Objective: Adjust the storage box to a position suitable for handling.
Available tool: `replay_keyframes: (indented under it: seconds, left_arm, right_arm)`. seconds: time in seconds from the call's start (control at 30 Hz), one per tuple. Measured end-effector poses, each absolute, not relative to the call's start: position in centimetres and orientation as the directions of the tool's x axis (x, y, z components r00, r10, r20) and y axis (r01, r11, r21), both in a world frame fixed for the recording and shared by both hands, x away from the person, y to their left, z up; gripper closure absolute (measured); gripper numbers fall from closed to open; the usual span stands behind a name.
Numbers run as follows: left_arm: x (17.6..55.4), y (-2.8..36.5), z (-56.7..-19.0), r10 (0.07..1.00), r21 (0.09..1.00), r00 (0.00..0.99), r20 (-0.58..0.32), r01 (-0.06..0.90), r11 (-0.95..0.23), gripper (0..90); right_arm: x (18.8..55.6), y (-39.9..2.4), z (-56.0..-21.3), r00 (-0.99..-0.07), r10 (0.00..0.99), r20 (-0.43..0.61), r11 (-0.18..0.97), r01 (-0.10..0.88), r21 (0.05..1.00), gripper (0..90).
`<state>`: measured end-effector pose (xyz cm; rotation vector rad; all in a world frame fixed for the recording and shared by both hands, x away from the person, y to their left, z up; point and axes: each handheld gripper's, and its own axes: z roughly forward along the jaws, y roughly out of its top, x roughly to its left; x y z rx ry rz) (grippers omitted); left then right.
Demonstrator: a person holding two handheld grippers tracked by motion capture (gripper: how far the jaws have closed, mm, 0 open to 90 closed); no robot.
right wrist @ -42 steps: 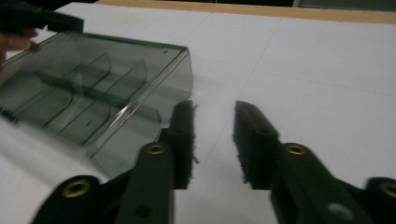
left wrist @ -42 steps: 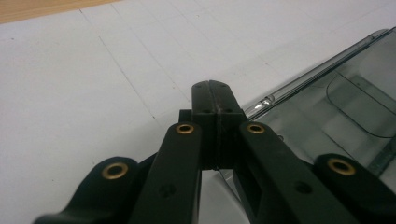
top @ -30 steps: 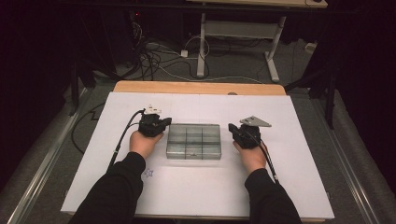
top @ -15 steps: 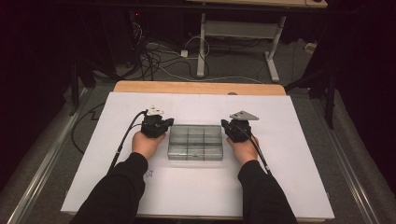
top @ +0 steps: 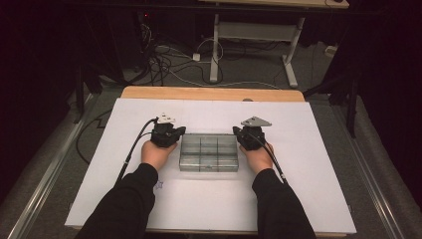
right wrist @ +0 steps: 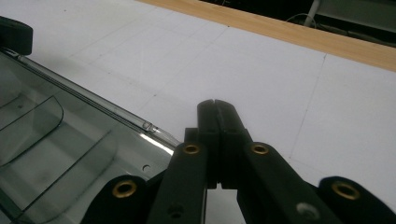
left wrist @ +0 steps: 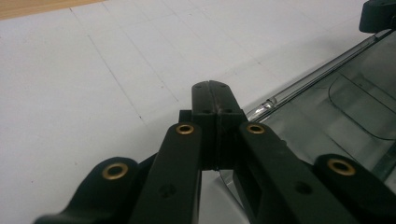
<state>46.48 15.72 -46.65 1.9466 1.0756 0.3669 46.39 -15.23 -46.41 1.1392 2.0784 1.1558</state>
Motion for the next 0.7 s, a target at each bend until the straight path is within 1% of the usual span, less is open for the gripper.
replay_keyframes:
  seconds: [0.37,0.47,0.7]
  left_arm:
    - [45.6,15.5,-46.9,0.785,0.778,0.602,-0.143,0.559,-0.287,88.3]
    - [45.3,15.6,-47.1,0.783,0.78,0.601,-0.158,0.562,-0.275,88.3]
    - [45.1,15.8,-46.7,0.79,0.788,0.594,-0.149,0.555,-0.269,88.2]
  right_arm:
    - [45.3,-15.2,-46.4,-0.534,0.846,-0.003,0.279,0.436,0.856,90.0]
    - [44.9,-15.0,-46.5,-0.535,0.845,-0.004,0.284,0.441,0.851,90.0]
    - [44.6,-15.1,-46.2,-0.535,0.845,-0.012,0.294,0.445,0.846,90.0]
